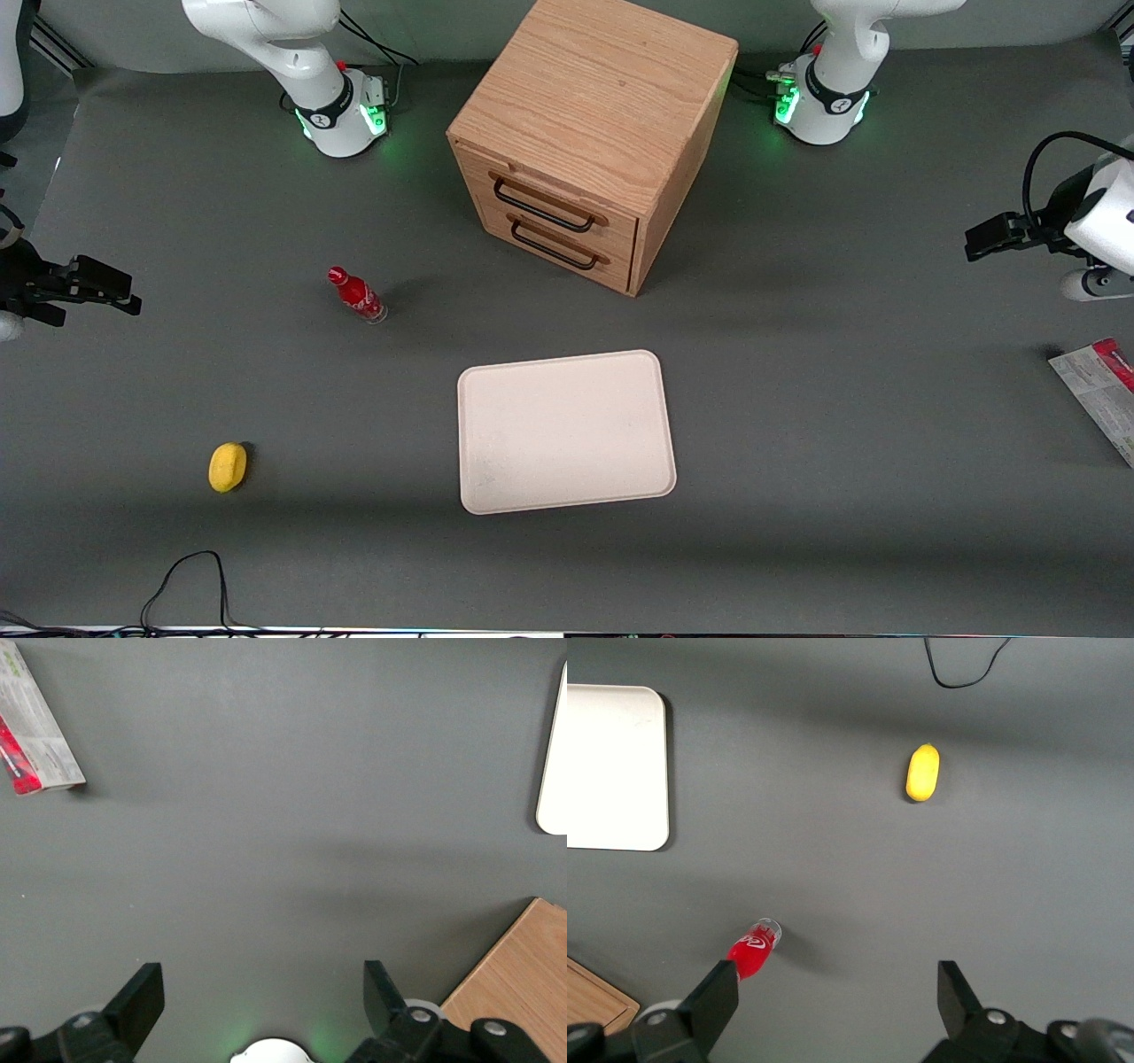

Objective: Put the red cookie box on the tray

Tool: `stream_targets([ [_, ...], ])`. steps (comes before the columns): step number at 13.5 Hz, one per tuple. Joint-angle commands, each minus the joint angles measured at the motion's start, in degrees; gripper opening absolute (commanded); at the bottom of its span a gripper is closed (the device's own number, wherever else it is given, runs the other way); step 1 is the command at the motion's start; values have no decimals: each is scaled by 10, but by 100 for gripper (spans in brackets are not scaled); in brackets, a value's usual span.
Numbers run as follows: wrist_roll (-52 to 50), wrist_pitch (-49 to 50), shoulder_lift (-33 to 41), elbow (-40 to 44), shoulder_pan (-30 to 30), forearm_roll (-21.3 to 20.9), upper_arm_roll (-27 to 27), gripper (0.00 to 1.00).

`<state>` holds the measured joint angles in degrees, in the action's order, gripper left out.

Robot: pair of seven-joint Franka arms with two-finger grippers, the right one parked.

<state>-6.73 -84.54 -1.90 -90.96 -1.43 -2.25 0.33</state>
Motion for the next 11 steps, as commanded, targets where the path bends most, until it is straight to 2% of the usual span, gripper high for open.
stream_targets([
  [1,-5,22,-14,25,4,7,7,100],
  [11,13,39,-22,31,40,7,1,100],
])
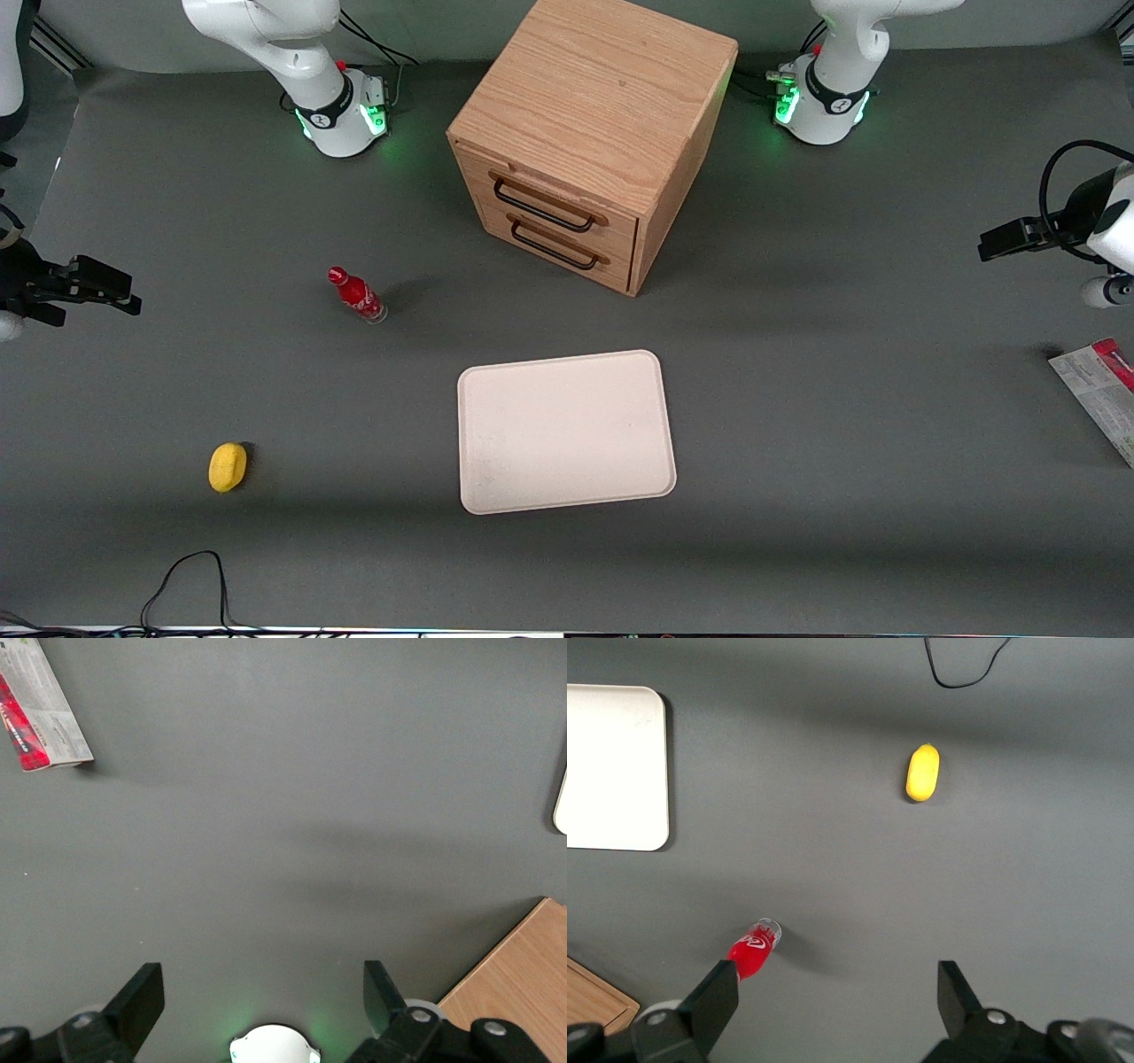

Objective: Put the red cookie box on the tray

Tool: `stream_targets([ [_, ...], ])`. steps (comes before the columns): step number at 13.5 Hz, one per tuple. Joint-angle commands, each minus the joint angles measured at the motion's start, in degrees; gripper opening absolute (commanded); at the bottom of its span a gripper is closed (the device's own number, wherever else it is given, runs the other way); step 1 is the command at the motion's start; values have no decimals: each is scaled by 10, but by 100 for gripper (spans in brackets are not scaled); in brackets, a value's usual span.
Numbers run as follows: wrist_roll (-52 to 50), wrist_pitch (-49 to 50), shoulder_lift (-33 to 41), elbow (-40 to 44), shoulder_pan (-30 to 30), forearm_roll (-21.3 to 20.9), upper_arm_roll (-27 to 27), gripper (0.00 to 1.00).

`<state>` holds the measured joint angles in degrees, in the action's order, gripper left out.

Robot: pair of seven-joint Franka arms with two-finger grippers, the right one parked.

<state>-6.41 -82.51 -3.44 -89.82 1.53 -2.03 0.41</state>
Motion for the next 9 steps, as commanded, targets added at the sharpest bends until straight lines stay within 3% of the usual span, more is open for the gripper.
stream_targets([
  [1,10,19,-7,22,28,4,1,100],
  [4,86,18,-35,61,120,-2,0,100],
  [9,150,5,-113,146,232,-63,0,100],
])
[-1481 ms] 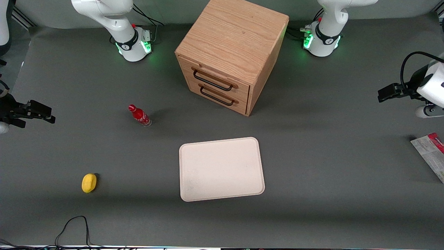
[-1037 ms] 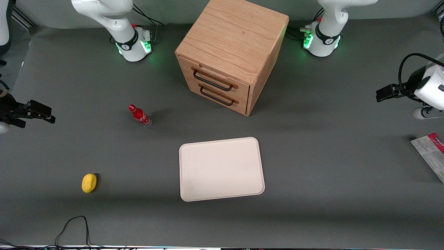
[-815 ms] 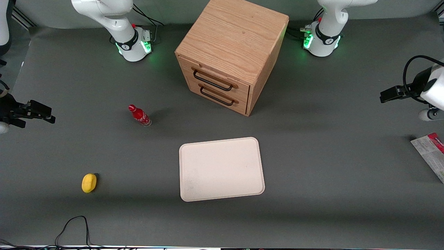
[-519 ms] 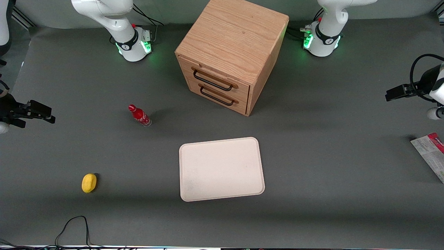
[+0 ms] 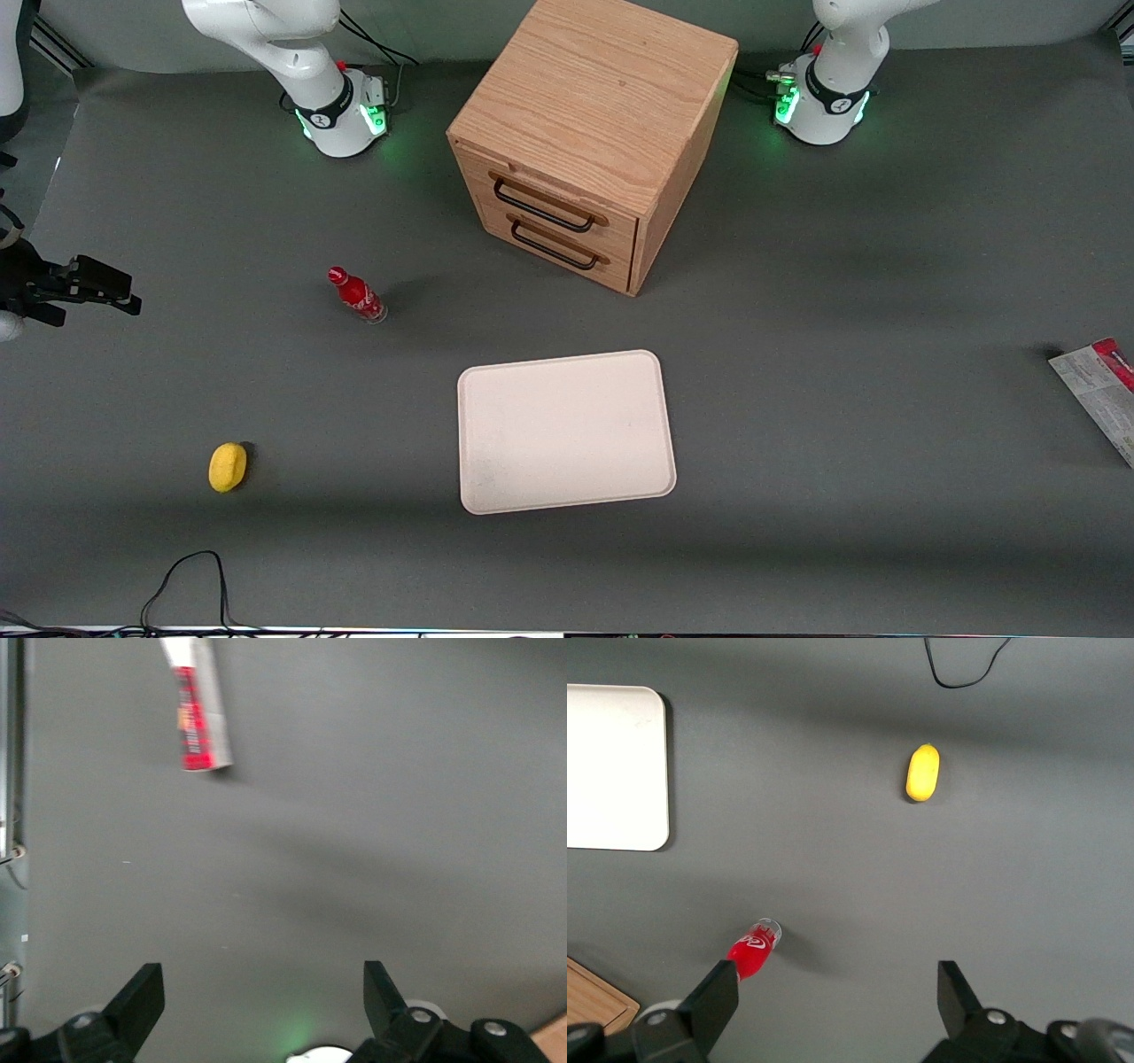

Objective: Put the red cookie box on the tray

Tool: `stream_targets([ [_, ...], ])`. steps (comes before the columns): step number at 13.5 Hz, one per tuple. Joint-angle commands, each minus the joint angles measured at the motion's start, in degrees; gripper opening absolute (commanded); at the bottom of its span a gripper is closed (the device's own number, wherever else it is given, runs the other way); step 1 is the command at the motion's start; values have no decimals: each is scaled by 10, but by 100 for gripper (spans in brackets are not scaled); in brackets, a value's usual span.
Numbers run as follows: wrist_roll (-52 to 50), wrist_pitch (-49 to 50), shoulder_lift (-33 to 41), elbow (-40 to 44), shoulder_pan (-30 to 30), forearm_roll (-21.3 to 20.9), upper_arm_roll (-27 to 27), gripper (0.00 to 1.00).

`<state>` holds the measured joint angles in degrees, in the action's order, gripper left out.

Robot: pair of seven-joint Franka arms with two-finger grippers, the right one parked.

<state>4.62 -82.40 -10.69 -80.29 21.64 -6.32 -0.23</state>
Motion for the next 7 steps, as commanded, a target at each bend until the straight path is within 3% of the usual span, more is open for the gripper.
stream_targets([
  [1,68,-1,-60,69,53,-20,8,100],
  [7,95,-7,-156,152,89,-29,7,100],
])
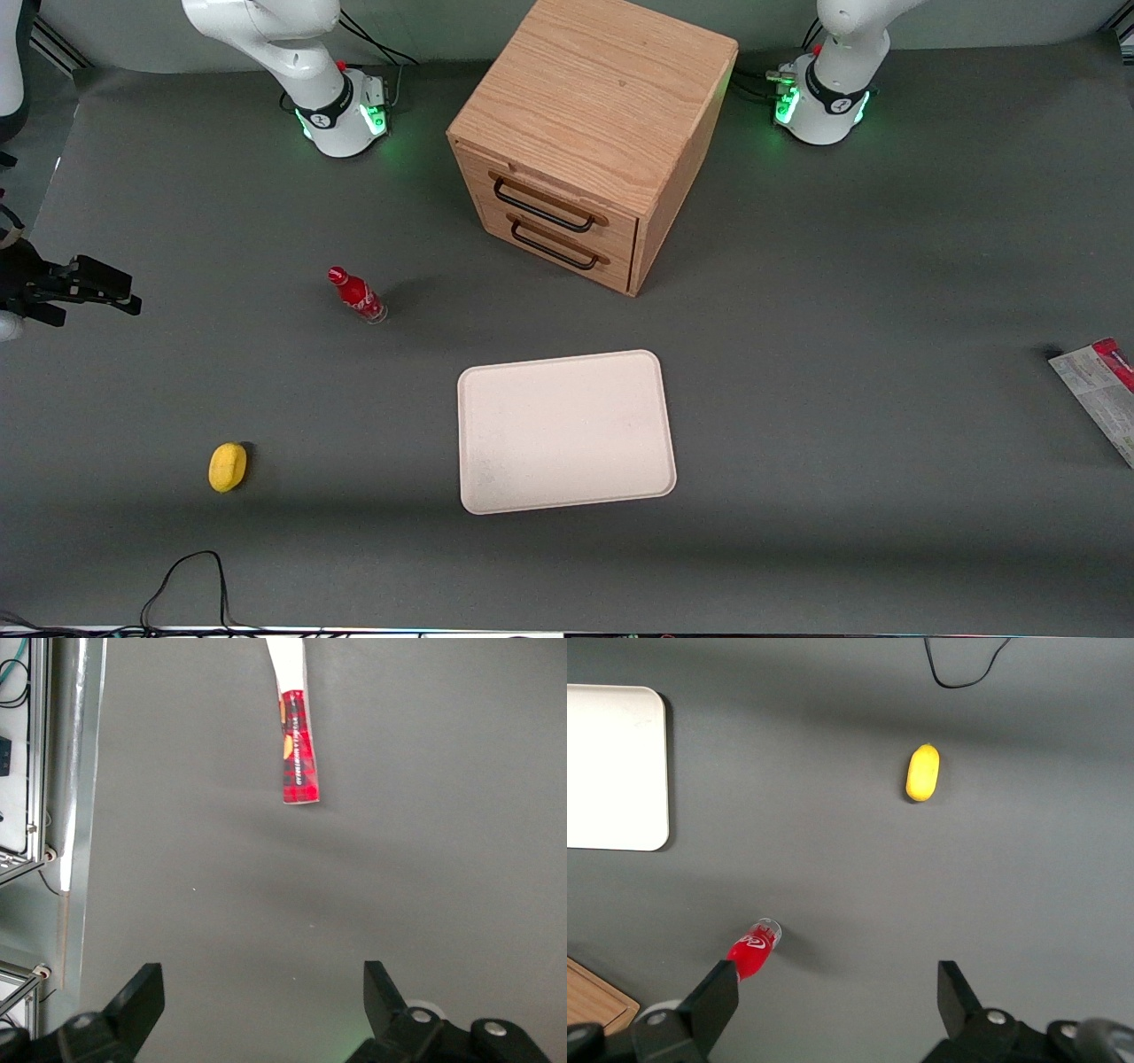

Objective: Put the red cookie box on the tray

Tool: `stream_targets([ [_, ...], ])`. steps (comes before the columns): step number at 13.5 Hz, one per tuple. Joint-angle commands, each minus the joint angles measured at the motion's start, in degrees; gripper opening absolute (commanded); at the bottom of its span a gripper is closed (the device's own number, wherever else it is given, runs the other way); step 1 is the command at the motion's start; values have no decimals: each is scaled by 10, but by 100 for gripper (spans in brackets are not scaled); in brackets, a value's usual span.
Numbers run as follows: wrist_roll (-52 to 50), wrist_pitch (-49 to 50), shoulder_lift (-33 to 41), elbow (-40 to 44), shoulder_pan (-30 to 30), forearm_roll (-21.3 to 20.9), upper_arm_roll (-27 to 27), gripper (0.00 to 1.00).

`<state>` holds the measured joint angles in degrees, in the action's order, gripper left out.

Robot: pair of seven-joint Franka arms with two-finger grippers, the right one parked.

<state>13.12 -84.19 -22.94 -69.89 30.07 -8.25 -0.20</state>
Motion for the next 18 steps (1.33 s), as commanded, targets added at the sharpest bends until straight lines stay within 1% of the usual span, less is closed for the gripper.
stream_targets([
  [1,9,10,-37,48,5,-11,6,100],
  [4,18,10,-39,45,8,-11,6,100],
  [6,16,-10,-54,43,20,-9,7,100],
  [10,16,-131,-141,47,21,-8,8,100],
  [15,15,-313,-237,55,14,-7,11,100],
  [16,14,-334,-250,55,15,-5,12,100],
  [18,7,-344,-264,55,14,-1,12,100],
])
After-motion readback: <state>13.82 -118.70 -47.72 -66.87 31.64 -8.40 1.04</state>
